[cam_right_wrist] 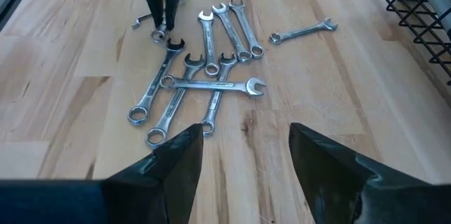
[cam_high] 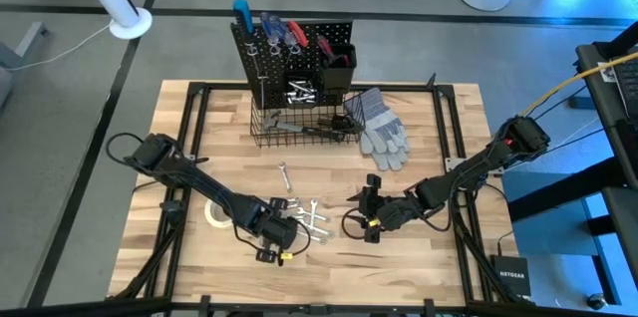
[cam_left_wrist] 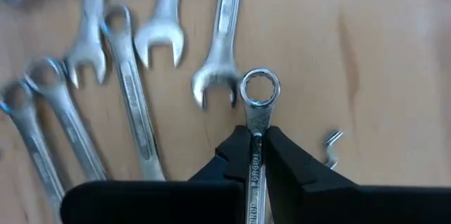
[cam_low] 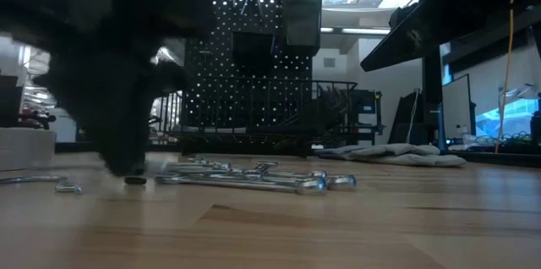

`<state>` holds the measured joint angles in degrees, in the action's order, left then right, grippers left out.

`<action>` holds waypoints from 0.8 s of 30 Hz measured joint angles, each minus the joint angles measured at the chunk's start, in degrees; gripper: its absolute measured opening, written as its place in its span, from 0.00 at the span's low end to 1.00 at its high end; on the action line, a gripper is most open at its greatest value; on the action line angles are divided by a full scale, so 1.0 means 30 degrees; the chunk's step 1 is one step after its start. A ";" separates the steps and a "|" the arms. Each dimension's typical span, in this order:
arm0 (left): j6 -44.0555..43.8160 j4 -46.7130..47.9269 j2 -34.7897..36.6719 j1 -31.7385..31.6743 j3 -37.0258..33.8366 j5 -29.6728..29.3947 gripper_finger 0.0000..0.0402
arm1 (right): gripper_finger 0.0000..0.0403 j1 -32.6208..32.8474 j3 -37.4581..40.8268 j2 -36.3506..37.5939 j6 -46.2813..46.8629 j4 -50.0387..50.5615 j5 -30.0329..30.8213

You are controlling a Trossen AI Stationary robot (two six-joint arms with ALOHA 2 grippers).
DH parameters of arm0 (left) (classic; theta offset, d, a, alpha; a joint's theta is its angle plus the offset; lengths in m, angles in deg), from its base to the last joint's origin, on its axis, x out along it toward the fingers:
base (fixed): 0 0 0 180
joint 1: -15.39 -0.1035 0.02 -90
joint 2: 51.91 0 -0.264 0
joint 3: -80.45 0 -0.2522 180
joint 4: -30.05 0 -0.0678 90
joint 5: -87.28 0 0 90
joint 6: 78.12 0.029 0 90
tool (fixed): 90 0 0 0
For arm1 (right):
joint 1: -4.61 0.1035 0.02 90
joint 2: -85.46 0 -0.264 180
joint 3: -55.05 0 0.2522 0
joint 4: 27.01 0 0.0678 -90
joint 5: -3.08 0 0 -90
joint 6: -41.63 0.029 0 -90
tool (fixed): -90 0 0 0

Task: Hang tools onto peg board
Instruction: Hang the wrench on the peg board

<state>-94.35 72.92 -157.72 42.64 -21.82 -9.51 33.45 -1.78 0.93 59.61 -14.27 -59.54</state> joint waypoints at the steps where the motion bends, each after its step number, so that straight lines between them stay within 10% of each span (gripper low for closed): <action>1: 0.0045 -0.0055 0.0101 0.0018 0.0145 -0.0003 0.04 | 0.54 0.0000 0.0000 0.0000 0.0000 -0.0004 0.0000; 24: 0.3799 -0.1938 0.5329 -0.0018 0.1098 -0.3523 0.04 | 0.54 -0.0003 0.0000 0.0000 -0.1249 -0.4773 -0.0007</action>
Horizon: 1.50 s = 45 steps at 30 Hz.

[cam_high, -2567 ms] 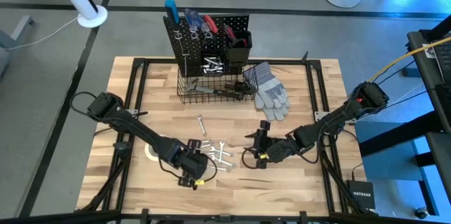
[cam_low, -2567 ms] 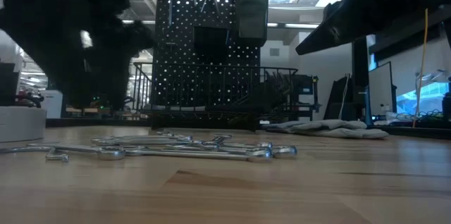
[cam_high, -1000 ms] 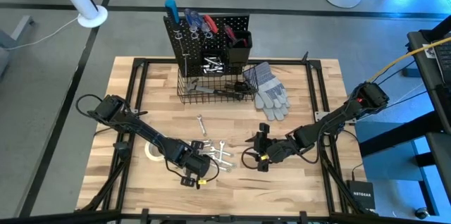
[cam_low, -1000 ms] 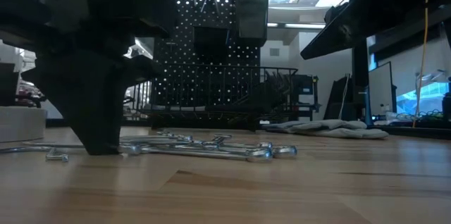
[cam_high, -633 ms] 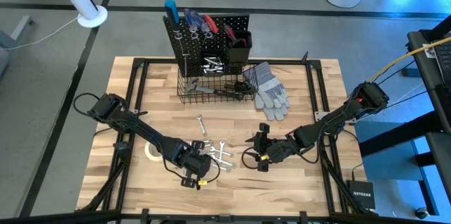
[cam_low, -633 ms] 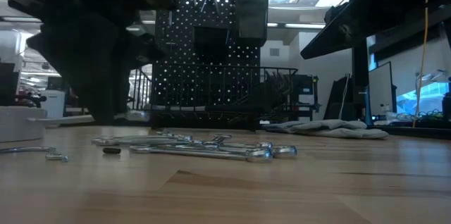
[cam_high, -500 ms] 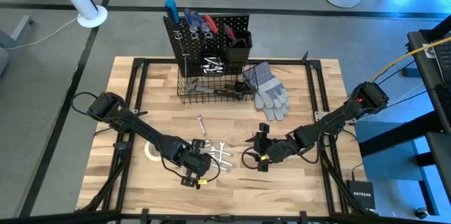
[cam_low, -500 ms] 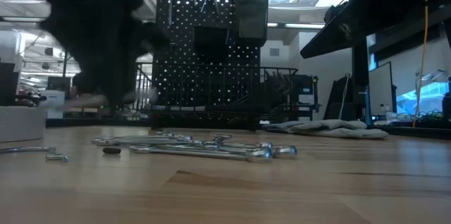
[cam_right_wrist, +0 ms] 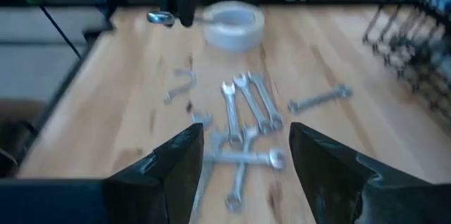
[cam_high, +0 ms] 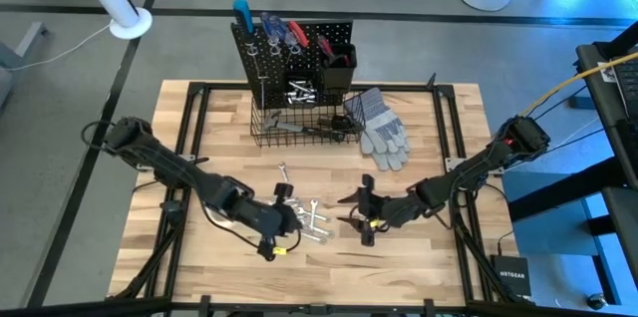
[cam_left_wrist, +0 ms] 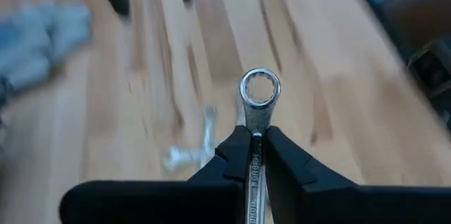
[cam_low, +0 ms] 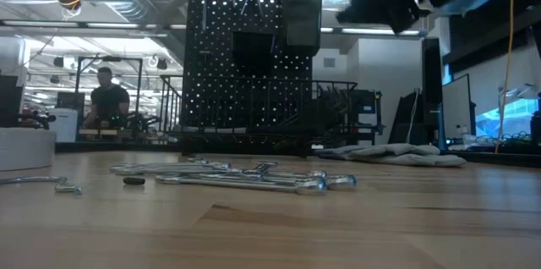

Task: Hang tools onto peg board
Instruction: Hang the wrench on the peg board

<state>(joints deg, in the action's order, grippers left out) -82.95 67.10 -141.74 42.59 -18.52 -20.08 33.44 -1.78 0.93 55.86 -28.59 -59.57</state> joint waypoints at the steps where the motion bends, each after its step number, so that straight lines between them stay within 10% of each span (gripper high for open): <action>1: 0.0461 -0.0538 0.0199 -0.0048 0.0007 -0.0019 0.04 | 0.54 -0.0050 0.0000 0.0000 -0.0244 -0.0505 0.0000; 6: 0.2565 -0.3087 0.1188 -0.0176 0.0013 -0.0029 0.04 | 0.54 -0.0951 0.0000 0.0000 -0.0970 -0.2097 -0.0188; 21: 0.6173 -1.1139 0.1830 -0.0631 -0.0989 0.3674 0.04 | 0.54 -0.3148 -0.0622 -0.3606 -0.7265 -1.3247 -0.8990; 35: 0.5344 -1.2380 0.1830 -0.1163 -0.1684 0.4659 0.04 | 0.52 -0.3122 -0.4430 -0.5027 -0.8363 -0.9328 -1.2155; 45: 0.5334 -1.2198 0.1830 -0.1072 -0.1684 0.4653 0.04 | 0.18 -0.3130 -0.4459 -0.5020 -0.8427 -0.9077 -1.1401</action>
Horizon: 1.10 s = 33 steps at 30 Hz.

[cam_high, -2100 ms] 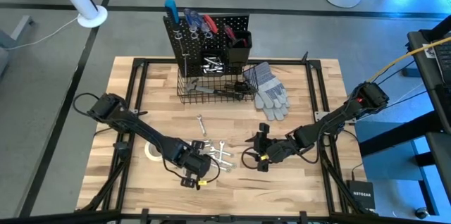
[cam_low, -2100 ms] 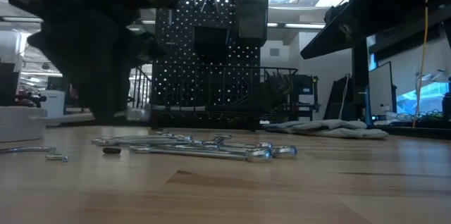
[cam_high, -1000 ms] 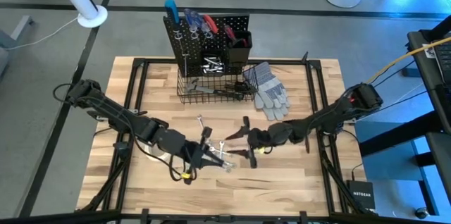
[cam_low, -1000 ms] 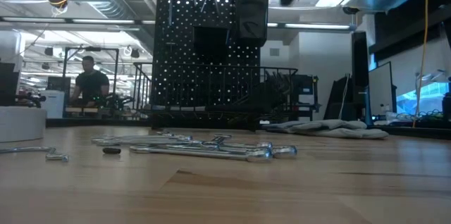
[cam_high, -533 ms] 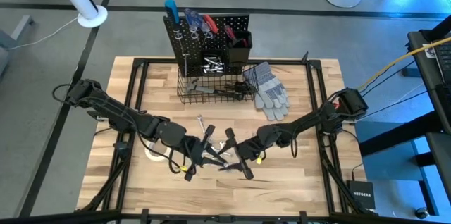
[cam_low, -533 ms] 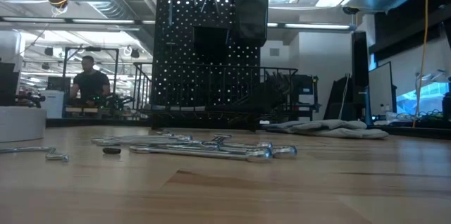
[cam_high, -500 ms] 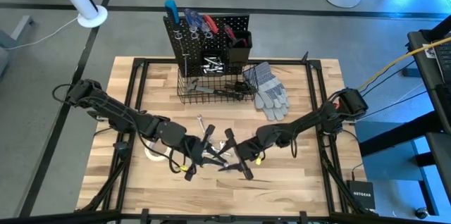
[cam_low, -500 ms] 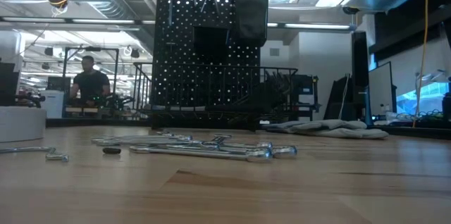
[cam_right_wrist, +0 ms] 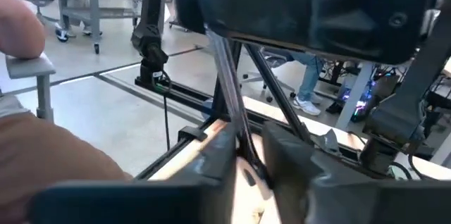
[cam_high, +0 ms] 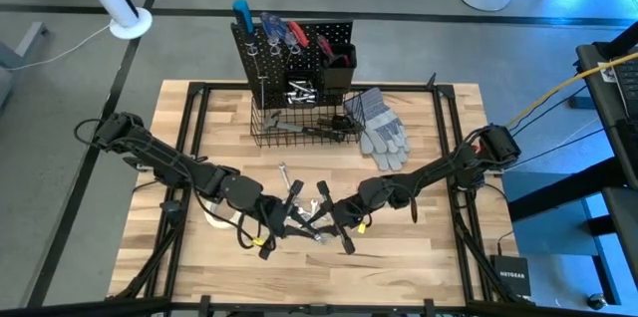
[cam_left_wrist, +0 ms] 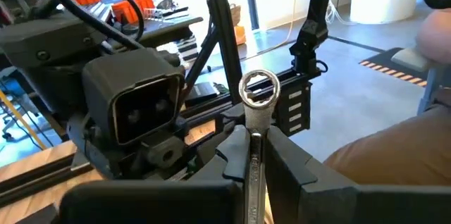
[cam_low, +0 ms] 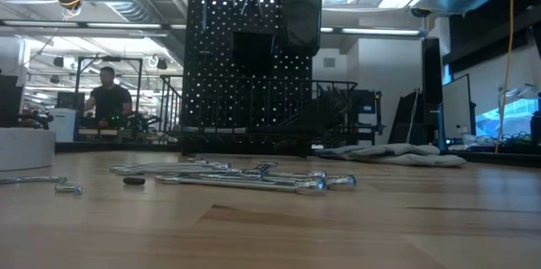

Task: Hang tools onto peg board
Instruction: Hang the wrench on the peg board

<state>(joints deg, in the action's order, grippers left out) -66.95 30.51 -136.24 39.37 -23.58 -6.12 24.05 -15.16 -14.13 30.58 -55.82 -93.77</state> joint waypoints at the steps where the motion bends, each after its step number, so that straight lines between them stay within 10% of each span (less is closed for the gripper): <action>1: -0.0012 0.0004 0.0000 -0.0011 0.0000 -0.0009 0.04 | 0.14 0.0008 0.0000 0.0000 -0.0005 0.0132 0.0233; 17: -0.6053 1.0659 0.4084 0.0079 0.0022 -0.0790 0.04 | 0.04 0.0029 -0.2502 0.0015 0.0081 0.7911 0.4595; 24: -0.8534 1.3379 0.4108 0.1611 -0.0005 -0.5511 0.04 | 0.04 0.0171 -0.3884 0.0021 0.0606 1.1258 0.7526; 33: -0.8452 0.7749 0.3840 0.4305 -0.3432 -1.3791 0.04 | 0.05 0.0525 -0.3920 0.0029 0.1048 1.1503 0.9769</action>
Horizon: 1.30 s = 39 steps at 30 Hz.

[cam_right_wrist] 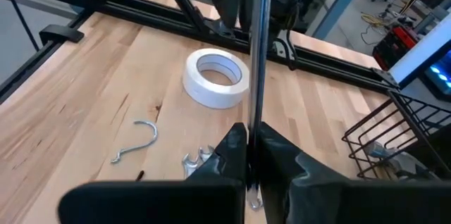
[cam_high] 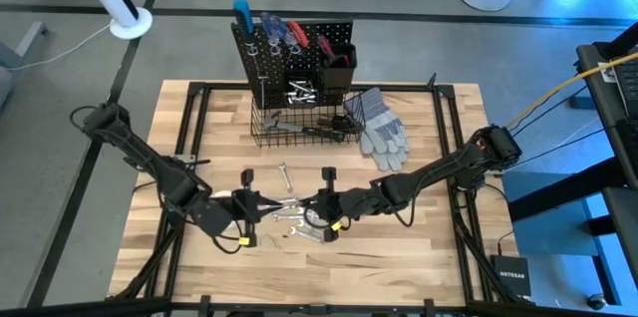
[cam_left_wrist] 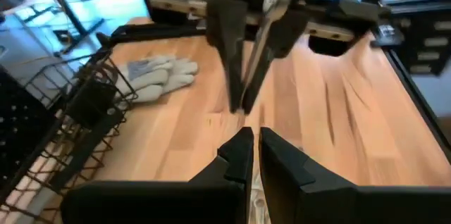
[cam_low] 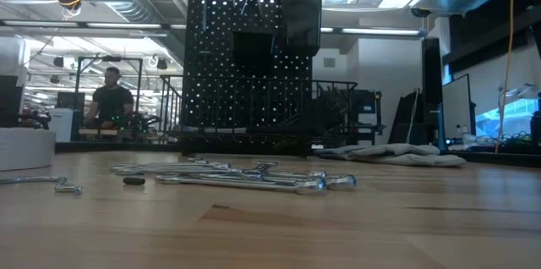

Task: Hang tools onto peg board
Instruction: Hang the wrench on the peg board

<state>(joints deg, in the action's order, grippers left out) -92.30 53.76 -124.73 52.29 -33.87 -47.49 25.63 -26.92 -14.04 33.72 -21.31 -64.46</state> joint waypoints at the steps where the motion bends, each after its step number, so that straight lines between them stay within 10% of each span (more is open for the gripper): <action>1: 0.0031 -0.1047 0.0000 0.0044 -0.0645 -0.0195 0.04 | 0.05 0.0000 0.0000 0.0000 0.0016 0.0100 0.0003; 10: 0.0605 -0.7681 -0.0022 -0.0610 -0.2790 -0.0236 0.06 | 0.05 -0.0015 0.0000 0.0000 0.0031 0.0208 0.0009; 24: 0.3013 -1.0395 -0.1774 -0.1724 -0.2790 0.2085 0.42 | 0.05 -0.0022 0.0000 0.0003 0.0448 0.0026 -0.0085; 39: 0.4803 -1.2486 -0.2033 -0.2308 -0.2790 0.2759 0.20 | 0.05 -0.0051 0.0000 0.0000 0.0505 -0.0425 -0.0191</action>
<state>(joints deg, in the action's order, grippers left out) -77.89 16.30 -130.82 45.36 -42.24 -39.21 25.47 -26.92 -14.04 35.24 -22.59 -65.04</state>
